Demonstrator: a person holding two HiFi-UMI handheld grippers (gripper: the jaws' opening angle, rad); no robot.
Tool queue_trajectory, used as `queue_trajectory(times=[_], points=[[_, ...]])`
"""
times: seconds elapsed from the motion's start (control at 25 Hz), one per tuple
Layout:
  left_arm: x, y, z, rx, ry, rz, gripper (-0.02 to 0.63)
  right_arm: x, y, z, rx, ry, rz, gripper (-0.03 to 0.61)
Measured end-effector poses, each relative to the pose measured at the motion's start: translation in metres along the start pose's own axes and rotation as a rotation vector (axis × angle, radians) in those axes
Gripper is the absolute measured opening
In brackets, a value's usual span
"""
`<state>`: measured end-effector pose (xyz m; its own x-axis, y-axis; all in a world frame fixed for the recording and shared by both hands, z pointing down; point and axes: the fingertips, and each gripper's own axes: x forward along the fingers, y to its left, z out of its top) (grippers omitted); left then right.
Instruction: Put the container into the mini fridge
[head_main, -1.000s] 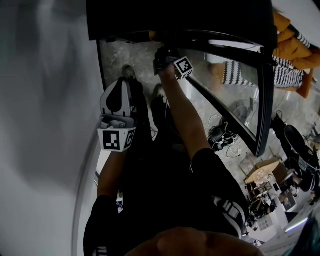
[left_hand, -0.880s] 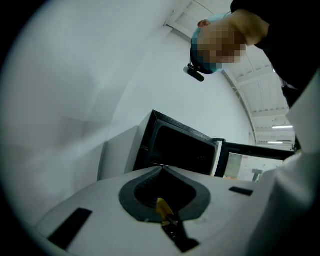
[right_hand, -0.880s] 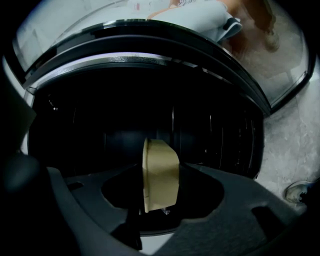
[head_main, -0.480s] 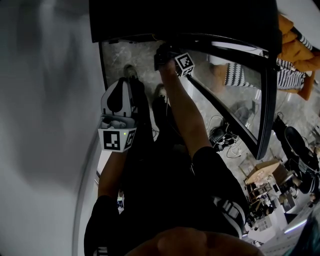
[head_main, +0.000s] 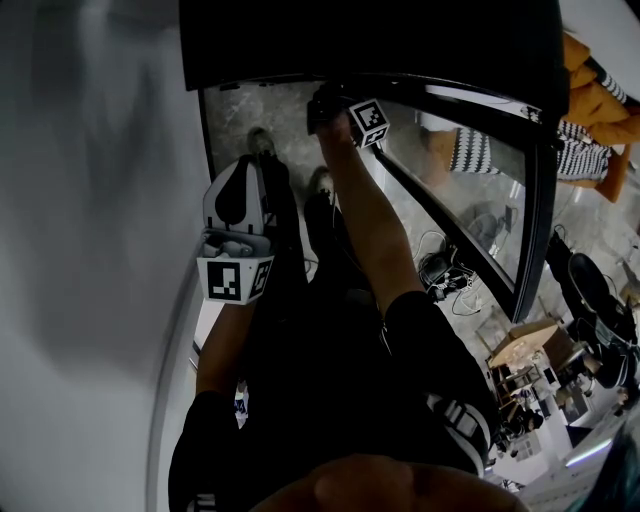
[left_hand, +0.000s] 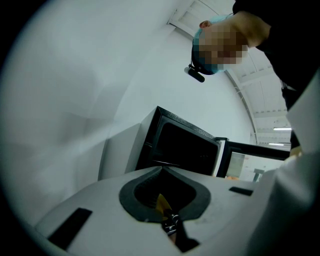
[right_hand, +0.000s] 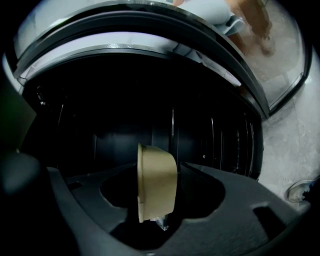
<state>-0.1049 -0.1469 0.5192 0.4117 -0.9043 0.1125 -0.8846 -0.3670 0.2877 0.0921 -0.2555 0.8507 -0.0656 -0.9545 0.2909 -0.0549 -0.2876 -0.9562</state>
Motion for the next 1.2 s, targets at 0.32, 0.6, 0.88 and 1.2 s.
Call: queue_trajectory(times=[0.32, 0.6, 0.88, 1.2], points=[[0.004, 0.0, 0.0, -0.002, 0.0, -0.003, 0.005, 0.006, 0.0, 0.005, 0.007, -0.027, -0.015, 0.222], [0.004, 0.002, -0.001, -0.004, 0.006, -0.001, 0.005, 0.014, 0.0, 0.004, 0.002, -0.047, -0.044, 0.224], [0.003, 0.006, 0.0, -0.004, 0.007, 0.005, 0.005, 0.019, 0.002, 0.004, -0.005, -0.046, -0.05, 0.222], [0.001, 0.002, 0.001, -0.007, 0.003, -0.001, 0.005, 0.013, 0.004, 0.005, -0.005, -0.041, -0.039, 0.242]])
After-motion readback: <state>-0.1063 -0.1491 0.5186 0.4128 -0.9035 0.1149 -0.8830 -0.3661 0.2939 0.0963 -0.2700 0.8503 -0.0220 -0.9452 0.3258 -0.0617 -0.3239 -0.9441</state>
